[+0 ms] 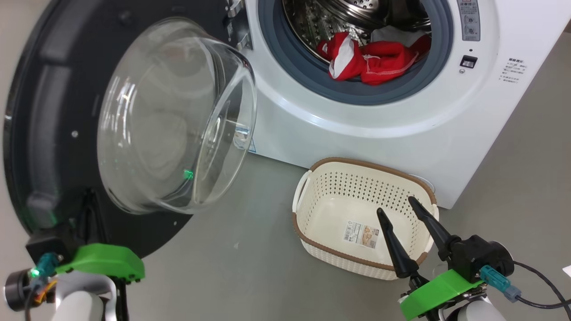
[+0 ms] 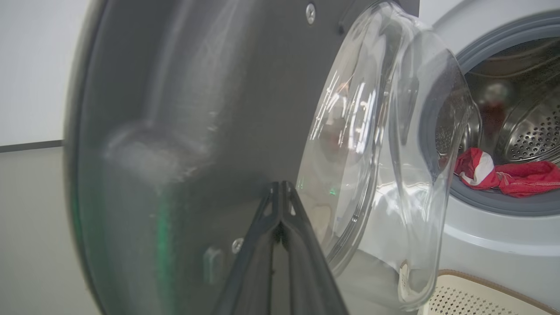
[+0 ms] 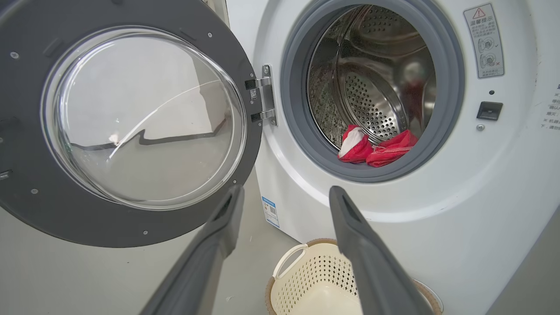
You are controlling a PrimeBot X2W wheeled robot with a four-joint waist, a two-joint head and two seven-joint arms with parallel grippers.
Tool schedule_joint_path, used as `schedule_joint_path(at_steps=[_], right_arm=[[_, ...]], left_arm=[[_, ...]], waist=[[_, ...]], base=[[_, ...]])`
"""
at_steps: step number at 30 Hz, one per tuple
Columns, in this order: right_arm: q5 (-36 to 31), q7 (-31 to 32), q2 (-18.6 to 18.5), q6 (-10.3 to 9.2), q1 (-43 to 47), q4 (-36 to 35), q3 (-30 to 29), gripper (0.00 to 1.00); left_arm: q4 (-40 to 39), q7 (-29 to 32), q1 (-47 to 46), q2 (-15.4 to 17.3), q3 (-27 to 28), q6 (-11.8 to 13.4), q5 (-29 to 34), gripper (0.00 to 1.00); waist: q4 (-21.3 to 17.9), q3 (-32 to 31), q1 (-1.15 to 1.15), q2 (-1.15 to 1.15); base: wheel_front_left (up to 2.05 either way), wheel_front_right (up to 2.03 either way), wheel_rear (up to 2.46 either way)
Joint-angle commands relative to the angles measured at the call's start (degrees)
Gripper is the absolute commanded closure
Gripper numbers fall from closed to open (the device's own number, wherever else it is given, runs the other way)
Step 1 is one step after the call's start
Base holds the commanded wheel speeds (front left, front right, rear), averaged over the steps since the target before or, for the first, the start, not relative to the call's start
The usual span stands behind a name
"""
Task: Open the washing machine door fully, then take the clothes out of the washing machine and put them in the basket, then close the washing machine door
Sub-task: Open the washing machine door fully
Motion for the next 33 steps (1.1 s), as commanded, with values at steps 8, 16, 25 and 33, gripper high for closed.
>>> schedule_joint_path(at_steps=[8,16,25,33], right_arm=[[-2.1,-0.4,0.1,0.35,-1.7,-1.4,1.6,0.0],[-3.1,-0.4,0.1,0.35,-2.3,-1.3,1.8,0.0],[-3.8,-0.4,0.1,0.35,-3.0,-1.1,1.9,0.0],[-4.0,-0.4,0.1,0.35,-3.3,-0.7,2.4,0.0]], left_arm=[[3.8,-0.7,-6.4,2.9,5.0,0.2,0.1,1.0],[4.6,-0.7,-8.0,2.6,9.4,0.1,0.6,1.0],[6.0,-0.7,-8.8,2.9,13.4,-0.8,1.7,1.0],[8.5,-0.7,-9.5,3.2,17.4,-2.6,2.4,1.0]], waist=[[-0.6,1.6,0.0,0.0],[-1.3,3.2,0.0,0.0],[-1.7,4.0,0.0,0.0],[-2.2,4.2,0.0,0.0]], base=[[0.0,0.0,0.0],[0.0,0.0,0.0],[0.0,0.0,0.0],[0.0,0.0,0.0]])
